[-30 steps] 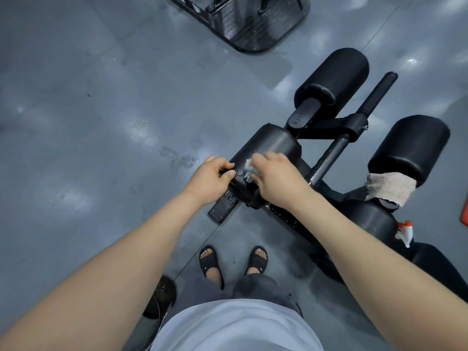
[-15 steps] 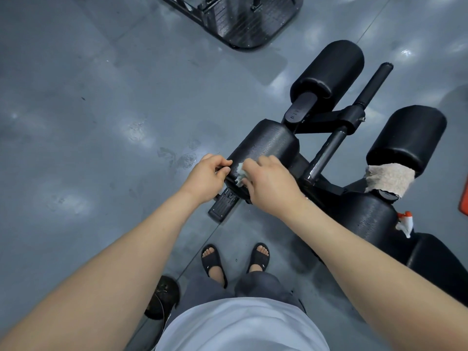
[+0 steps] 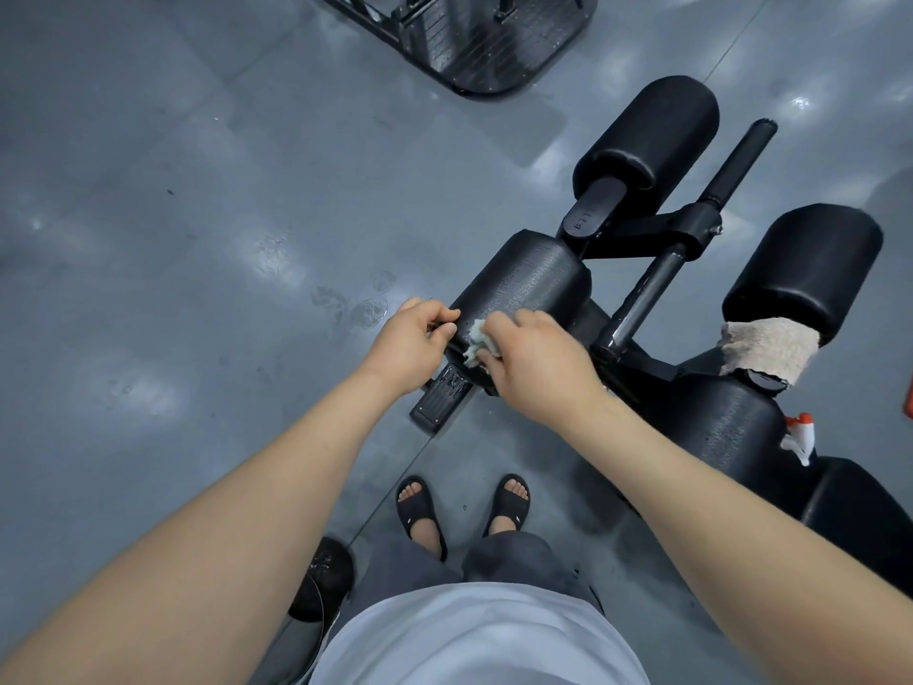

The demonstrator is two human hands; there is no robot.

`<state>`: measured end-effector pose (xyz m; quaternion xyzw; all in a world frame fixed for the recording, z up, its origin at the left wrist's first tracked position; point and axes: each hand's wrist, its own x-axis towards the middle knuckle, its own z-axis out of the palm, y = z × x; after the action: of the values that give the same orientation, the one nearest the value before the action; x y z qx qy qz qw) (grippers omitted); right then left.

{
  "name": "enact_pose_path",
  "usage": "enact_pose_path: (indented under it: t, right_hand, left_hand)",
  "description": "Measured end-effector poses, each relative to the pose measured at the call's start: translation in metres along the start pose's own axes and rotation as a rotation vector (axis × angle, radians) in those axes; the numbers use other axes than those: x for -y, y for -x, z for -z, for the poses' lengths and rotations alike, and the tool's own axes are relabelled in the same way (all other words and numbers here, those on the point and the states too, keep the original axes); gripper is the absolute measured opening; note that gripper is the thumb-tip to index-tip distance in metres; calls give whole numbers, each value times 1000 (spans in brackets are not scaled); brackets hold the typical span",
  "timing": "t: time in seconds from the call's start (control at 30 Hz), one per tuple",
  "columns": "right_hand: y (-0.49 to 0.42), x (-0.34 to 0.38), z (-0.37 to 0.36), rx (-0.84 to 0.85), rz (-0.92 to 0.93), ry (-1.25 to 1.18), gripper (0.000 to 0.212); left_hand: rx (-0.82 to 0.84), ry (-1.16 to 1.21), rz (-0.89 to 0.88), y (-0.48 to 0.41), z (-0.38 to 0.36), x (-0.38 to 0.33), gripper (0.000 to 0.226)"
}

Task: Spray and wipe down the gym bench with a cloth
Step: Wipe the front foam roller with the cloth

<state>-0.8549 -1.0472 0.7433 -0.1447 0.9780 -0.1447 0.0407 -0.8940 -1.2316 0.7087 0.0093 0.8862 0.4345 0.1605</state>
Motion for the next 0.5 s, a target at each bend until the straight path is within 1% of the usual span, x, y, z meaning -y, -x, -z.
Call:
enact_pose_path:
  t: [0.1, 0.17, 0.23, 0.3, 0.37, 0.43, 0.5]
  right_hand:
    - [-20, -13, 8, -46, -114, 98, 27]
    - [-27, -18, 11, -66, -163, 95, 26]
    - [-23, -11, 8, -71, -132, 42, 25]
    - [-11, 1, 2, -47, -51, -16, 25]
    - [-7, 4, 1, -14, -14, -21, 27]
    - [-18, -4, 5, -19, -65, 15, 28]
    - [-32, -14, 11, -41, -164, 50, 29]
  left_hand:
    - [-12, -4, -15, 3, -2, -2, 13]
    - [-24, -10, -31, 6, -4, -3, 16]
    - [-45, -23, -44, 9, -5, -2, 20]
    - [-63, -31, -74, 10, -7, -1, 23]
    - [-76, -29, -98, 11, -8, -1, 25]
    - [-80, -26, -107, 12, -8, -2, 24]
    - [-67, -24, -95, 13, -7, -4, 23]
